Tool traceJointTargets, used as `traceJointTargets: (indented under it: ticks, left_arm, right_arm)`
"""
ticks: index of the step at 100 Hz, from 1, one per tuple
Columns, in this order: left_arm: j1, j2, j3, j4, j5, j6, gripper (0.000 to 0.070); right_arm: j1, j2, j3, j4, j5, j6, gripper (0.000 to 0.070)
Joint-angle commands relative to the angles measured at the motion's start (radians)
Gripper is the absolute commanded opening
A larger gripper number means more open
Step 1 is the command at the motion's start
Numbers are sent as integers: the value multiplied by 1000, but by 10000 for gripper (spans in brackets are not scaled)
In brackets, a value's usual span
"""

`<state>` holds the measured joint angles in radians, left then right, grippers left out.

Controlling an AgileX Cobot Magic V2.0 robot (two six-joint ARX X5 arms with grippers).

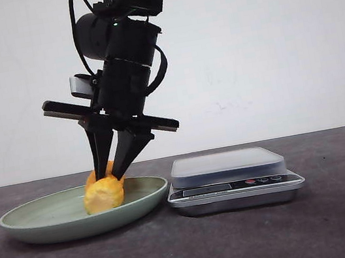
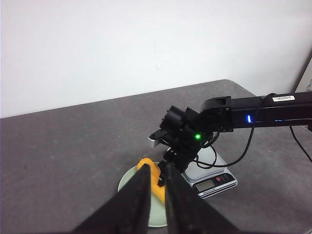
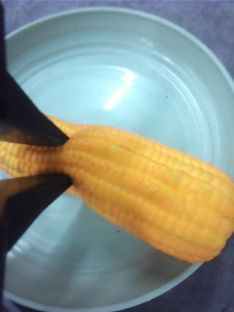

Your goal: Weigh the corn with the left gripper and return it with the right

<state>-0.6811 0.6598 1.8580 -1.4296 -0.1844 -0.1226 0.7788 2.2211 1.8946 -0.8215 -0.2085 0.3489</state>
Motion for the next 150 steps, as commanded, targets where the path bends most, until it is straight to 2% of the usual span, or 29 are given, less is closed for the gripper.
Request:
traceJointTargets:
  ticks: [1,8,16,28,37,66,69,72,82,87,90,109,119,128,150]
  left_arm:
    - [-7,3,18,-59,-2,-3,4]
    - [-7,3,18,-59,-2,-2,4]
    - [-7,3,18,-59,-2,-2,4]
    - [-7,3,18,-59,-2,-2,4]
    - [-7,3,18,-59,-1,-2,4]
    - [-7,3,18,-59,-3,0,4]
    - [-7,4,18,-59,-3,1,4]
    - [-7,4,18,-59,-4,2,4]
    - [-7,4,16,-59,-16,1,4]
    - [-7,4,16,-59,-18,-1,4]
    - [-7,4,16,-59,-18,-2,4]
    - [-7,4,14,-59,-25,-4,4]
    - [-7,4,11,-59,-36,-11,4]
    - [-7,4,6,-59,-37,-21,4]
    - [-7,4,-4,-59,-64,-29,4]
  right_arm:
    - [11,25,20,13,2,17,300]
    - [11,25,20,12,0,17,441]
    - [14,25,21,14,1,17,510]
    - [18,13,47,10,9,-3,516]
    - [17,-14,106,-26,39,-55,525]
    - [24,-159,387,-235,256,-264,519]
    - [24,-177,399,-241,275,-273,499]
    - [24,-194,407,-243,292,-282,444]
    - [24,-267,408,-239,316,-311,157]
    - [24,-301,408,-236,325,-333,42]
    - [26,-320,408,-237,334,-336,1]
    - [49,-447,408,-224,394,-340,0]
    - [63,-502,408,-224,409,-377,0]
    - [83,-549,406,-224,457,-401,0]
    - [154,-689,334,-144,502,-441,0]
